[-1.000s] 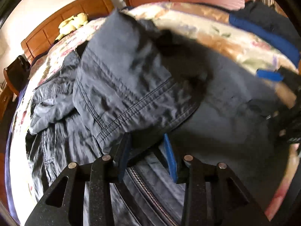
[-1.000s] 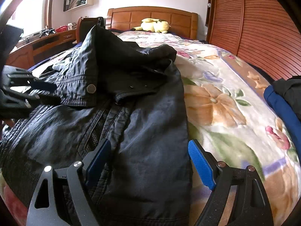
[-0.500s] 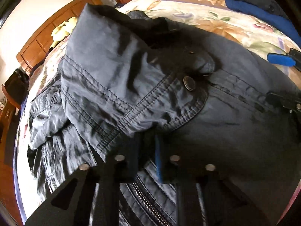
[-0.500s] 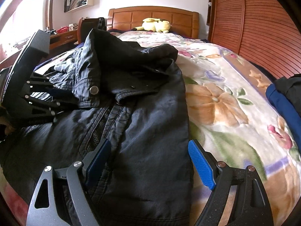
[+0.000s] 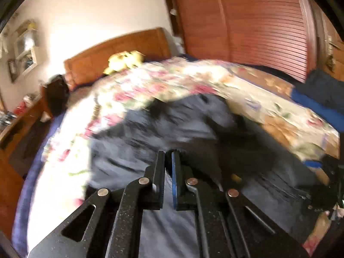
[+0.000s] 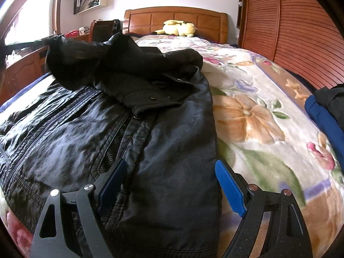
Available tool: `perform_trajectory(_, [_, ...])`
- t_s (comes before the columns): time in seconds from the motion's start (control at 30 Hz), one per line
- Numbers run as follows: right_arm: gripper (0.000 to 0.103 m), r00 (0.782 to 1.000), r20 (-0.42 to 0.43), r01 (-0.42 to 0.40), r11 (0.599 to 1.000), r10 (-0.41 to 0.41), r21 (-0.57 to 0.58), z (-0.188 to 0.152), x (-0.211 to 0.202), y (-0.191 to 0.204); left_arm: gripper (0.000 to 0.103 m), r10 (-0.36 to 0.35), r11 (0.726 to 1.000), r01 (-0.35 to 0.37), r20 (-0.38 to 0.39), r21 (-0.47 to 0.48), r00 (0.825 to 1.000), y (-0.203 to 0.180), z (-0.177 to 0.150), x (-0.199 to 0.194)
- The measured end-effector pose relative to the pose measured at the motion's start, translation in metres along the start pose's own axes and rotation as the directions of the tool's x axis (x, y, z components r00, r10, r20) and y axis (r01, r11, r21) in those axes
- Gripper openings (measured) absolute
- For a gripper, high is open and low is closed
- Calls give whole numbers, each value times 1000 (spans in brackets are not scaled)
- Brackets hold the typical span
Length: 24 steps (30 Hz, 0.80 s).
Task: Fold large clothes
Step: 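Fold the gripped side edge over the jacket body with the left gripper, open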
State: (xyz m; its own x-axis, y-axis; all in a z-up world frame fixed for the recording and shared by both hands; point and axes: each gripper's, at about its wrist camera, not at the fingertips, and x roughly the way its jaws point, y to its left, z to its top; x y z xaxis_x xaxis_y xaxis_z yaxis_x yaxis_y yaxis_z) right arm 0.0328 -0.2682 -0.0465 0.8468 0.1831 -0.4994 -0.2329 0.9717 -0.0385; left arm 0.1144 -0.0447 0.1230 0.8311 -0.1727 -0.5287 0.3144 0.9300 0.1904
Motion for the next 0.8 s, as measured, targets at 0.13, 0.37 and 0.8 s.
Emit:
perform_trajectory(0.13, [86, 1000, -2, -1, 1000, 1, 0, 0, 1, 0, 5, 73, 996, -74, -14, -54, 997, 44, -1, 8])
perform_trajectory(0.37, [86, 1000, -3, 1, 1000, -1, -3, 0, 1, 0, 6, 100, 972, -131, -160, -193, 982, 109, -57, 44])
perform_trajectory(0.8, [86, 1000, 2, 11, 1000, -11, 3, 1, -3, 0, 37, 5, 983, -24, -101, -183, 995, 93, -99, 12])
